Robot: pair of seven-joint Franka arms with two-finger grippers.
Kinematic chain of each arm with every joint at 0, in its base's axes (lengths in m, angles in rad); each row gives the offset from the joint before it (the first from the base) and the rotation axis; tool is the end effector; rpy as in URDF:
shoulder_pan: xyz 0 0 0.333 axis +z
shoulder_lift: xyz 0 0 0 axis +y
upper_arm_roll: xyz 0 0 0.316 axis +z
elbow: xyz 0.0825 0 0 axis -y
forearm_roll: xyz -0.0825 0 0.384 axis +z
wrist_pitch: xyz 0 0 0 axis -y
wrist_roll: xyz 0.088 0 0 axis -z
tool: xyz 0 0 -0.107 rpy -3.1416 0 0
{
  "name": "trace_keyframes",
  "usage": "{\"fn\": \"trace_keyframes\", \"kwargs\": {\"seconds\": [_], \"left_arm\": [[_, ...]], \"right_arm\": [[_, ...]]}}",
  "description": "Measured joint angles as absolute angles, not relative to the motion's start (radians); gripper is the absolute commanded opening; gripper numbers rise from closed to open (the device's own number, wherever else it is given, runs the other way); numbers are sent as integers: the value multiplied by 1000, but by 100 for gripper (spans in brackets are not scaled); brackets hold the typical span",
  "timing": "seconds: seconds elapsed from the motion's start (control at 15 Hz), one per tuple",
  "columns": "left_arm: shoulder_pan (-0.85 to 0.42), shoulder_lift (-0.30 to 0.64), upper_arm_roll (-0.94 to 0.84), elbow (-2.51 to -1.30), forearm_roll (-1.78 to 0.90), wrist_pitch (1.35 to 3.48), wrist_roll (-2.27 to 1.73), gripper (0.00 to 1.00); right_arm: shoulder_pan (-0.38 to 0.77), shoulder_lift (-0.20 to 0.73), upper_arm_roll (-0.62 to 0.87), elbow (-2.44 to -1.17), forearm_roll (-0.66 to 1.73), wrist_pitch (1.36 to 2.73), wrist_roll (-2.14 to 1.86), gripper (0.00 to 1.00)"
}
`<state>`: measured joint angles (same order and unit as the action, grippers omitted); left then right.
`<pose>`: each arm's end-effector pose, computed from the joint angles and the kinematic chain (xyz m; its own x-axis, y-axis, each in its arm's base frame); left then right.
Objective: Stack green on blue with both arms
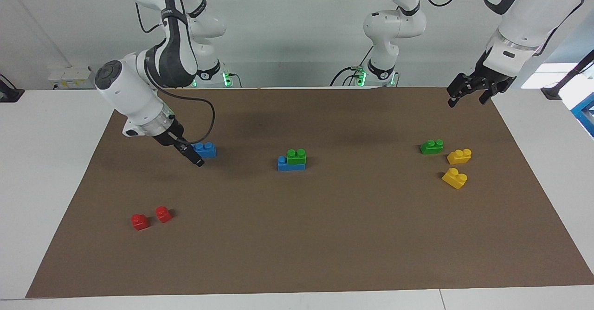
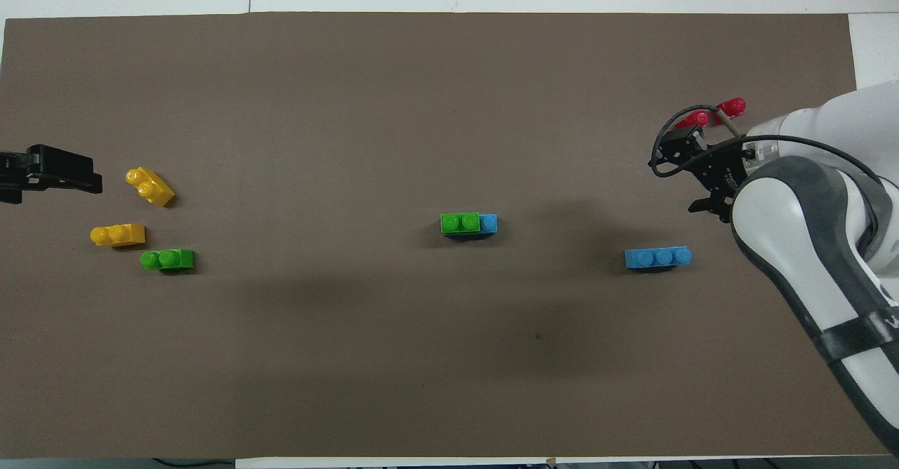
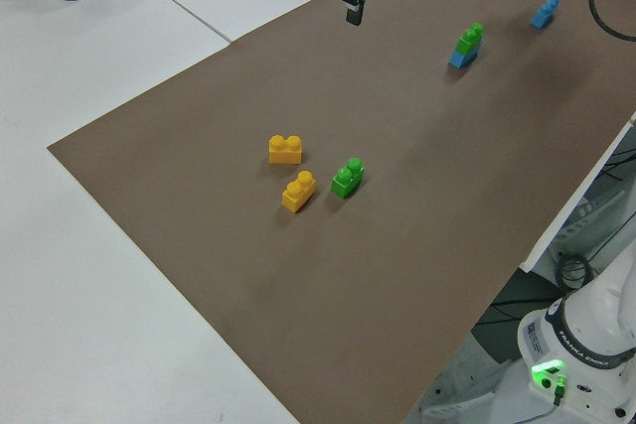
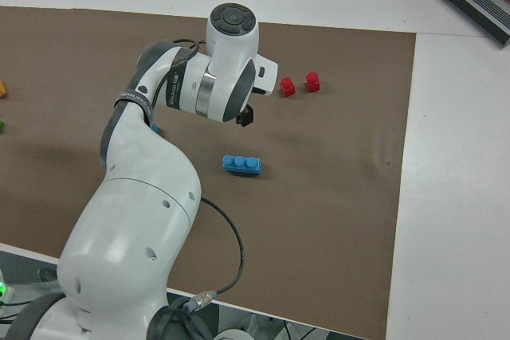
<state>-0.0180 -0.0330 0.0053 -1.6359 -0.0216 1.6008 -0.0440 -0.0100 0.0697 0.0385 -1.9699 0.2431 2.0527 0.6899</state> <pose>0.5462 -0.0091 0.6145 0.9995 0.0319 -0.0031 0.0320 -0.9993 0.0217 0.5737 0.0290 0.4382 0.7170 -0.6833 -0.1378 -0.6968 -0.6973 -0.1681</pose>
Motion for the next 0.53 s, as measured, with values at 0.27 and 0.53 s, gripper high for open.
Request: {"fn": "trace_keyframes", "kwargs": {"seconds": [0.27, 0.53], "left_arm": [[-18, -25, 6, -1644, -22, 1631, -42, 100], [-19, -8, 10, -1638, -22, 1620, -42, 100]], "right_arm": [[-12, 20, 40, -1884, 186, 1914, 488, 100], [-38, -28, 33, -1836, 139, 1803, 293, 100]]}}
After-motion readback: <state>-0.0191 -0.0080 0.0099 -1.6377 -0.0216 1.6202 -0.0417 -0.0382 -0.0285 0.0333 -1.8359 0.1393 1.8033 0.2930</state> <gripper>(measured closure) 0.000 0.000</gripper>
